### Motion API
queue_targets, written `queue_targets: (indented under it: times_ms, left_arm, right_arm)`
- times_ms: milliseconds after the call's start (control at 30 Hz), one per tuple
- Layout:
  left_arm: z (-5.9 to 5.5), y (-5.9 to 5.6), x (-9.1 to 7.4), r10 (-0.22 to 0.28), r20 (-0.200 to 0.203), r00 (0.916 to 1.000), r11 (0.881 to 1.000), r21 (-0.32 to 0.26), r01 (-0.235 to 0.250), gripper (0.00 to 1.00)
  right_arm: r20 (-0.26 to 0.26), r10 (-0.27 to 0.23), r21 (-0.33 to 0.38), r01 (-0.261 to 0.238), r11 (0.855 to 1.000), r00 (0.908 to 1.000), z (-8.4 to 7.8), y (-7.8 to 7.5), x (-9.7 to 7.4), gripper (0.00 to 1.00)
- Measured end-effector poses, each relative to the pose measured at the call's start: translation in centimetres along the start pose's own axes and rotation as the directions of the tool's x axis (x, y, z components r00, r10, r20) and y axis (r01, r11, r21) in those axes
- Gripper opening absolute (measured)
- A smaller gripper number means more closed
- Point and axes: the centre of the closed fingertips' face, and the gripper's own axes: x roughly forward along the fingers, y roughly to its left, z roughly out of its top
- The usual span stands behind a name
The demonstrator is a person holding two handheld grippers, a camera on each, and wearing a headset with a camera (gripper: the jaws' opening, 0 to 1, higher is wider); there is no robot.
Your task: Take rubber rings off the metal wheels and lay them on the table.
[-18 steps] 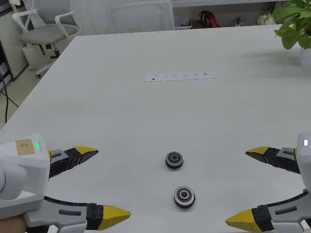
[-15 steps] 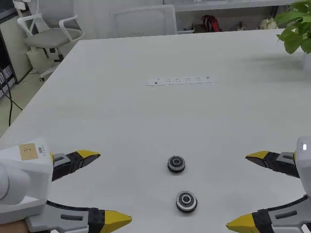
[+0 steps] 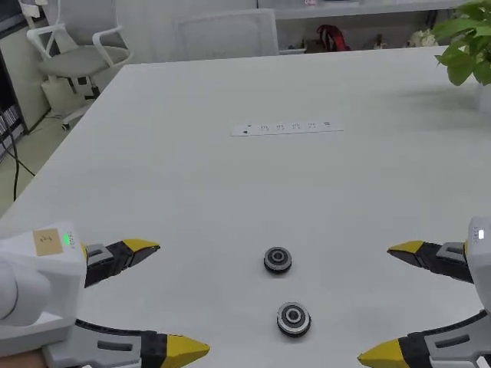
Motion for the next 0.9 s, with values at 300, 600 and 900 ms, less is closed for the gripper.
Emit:
queue_targets:
  times_ms: [300,600,900]
  left_arm:
    - [-0.17,0.17,-0.01,-0.005,0.002,1.0,1.0,-0.007,0.005,0.86]
    - [-0.48,0.14,0.0,-0.019,-0.004,0.9998,1.0,-0.006,0.019,0.84]
    - [-0.08,-0.04,0.18,-0.023,-0.009,0.9997,1.0,0.001,0.023,0.84]
  right_arm:
    - [-0.002,0.009,0.004,-0.009,1.0,1.0,-0.04,0.1,0.18,0.88]
    - [-0.005,0.016,0.002,-0.016,1.0,0.9999,-0.12,-0.04,0.32,0.87]
    - [-0.009,0.025,-0.005,-0.025,1.0,0.9996,-0.1,-0.19,0.42,0.85]
